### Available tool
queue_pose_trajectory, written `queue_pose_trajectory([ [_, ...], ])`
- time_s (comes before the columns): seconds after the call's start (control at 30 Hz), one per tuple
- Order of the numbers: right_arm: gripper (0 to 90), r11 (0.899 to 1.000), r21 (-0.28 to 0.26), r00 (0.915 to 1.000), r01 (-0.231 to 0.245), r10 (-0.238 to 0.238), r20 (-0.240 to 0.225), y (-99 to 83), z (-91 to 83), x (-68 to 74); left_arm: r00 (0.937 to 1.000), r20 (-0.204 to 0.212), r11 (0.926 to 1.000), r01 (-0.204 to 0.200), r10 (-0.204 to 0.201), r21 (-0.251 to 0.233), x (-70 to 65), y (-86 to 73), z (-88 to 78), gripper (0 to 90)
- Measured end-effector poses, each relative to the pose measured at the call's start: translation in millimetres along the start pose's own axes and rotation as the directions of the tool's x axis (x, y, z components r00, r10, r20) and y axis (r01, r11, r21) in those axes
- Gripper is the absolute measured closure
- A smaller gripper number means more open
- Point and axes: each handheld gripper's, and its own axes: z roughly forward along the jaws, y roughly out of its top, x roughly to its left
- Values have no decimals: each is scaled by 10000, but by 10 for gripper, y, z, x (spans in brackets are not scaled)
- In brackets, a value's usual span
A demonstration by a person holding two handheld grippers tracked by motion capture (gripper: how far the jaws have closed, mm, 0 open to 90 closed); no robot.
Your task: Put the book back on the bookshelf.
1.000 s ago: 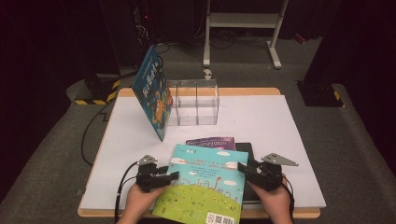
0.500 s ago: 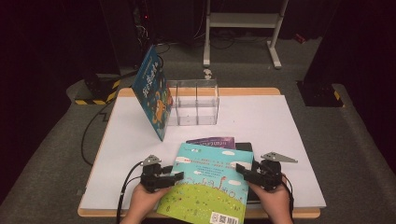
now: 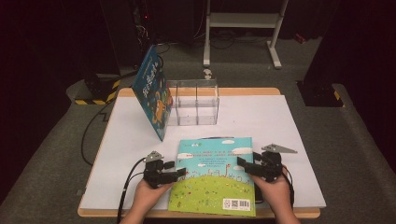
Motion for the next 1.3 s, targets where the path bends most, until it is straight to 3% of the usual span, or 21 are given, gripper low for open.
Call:
queue_pose_trajectory([
  [0.13,310,9999,61,9998,-84,85,-170,-168,-106,73,9998,163,9998,69,-65,-199,10,9,-28,302],
  [0.2,305,9998,206,10000,1,-1,27,-178,-111,87,9997,232,9996,108,-102,-261,5,28,-38,295],
  [0.3,305,9991,341,9996,-259,264,-140,-191,-94,48,9992,369,9997,168,-161,-184,-2,44,-33,261],
  [0.43,306,9995,172,9994,-258,261,-221,-215,-92,36,9969,742,9997,242,-249,107,-33,54,33,223],
  [0.67,311,9982,417,9987,-427,438,-256,-145,-49,35,9989,454,9983,116,-142,575,-67,148,40,231],
  [0.83,321,9990,276,9993,-350,353,-88,-32,-30,22,9995,308,9999,109,-108,-35,-59,238,7,293],
  [1.03,378,9990,-447,9997,42,-32,230,193,-84,34,9999,73,9982,-134,139,-586,-65,415,13,332],
  [1.2,437,9913,-1242,9987,425,-387,327,381,-179,69,9988,-222,9866,-461,431,-1568,-93,578,-78,405],
  [1.3,464,9833,-1683,9970,691,-620,466,459,-237,120,9981,-352,9744,-569,504,-2175,-113,656,-140,449],
])
